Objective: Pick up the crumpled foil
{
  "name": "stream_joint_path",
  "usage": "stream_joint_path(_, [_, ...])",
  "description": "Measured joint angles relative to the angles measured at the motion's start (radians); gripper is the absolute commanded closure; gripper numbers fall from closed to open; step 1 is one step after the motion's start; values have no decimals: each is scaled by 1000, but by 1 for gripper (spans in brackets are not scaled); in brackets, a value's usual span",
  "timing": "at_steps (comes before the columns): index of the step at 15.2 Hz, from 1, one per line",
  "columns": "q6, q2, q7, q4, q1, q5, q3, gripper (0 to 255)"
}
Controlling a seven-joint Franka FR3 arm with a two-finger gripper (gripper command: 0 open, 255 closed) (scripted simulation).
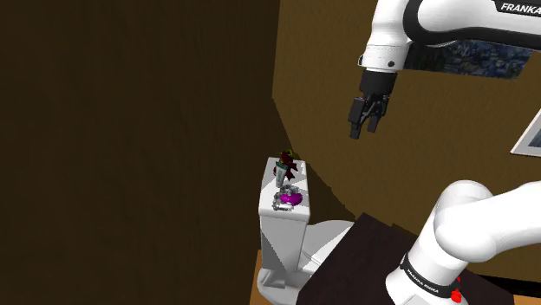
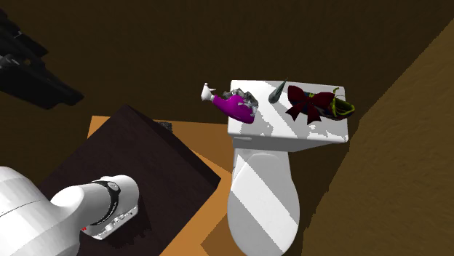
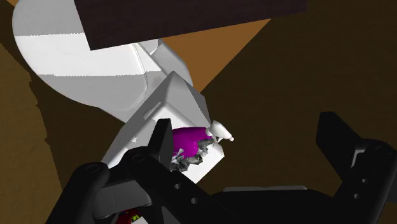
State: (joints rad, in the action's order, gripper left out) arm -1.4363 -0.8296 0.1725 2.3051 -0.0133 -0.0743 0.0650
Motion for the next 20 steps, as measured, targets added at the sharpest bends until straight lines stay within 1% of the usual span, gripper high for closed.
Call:
stream_joint_path(1, [0,0,0,0,0,0,0,0])
stream_joint_path(3, [-25,39,19,-4,8,-5,5,0])
stream_joint_path(6, [-98,123,51,8,30,-10,9,0])
stream_joint_path(13, [-269,366,137,-10,76,-22,15,0])
stream_joint_path(20, [-392,635,219,-102,115,-28,6,0])
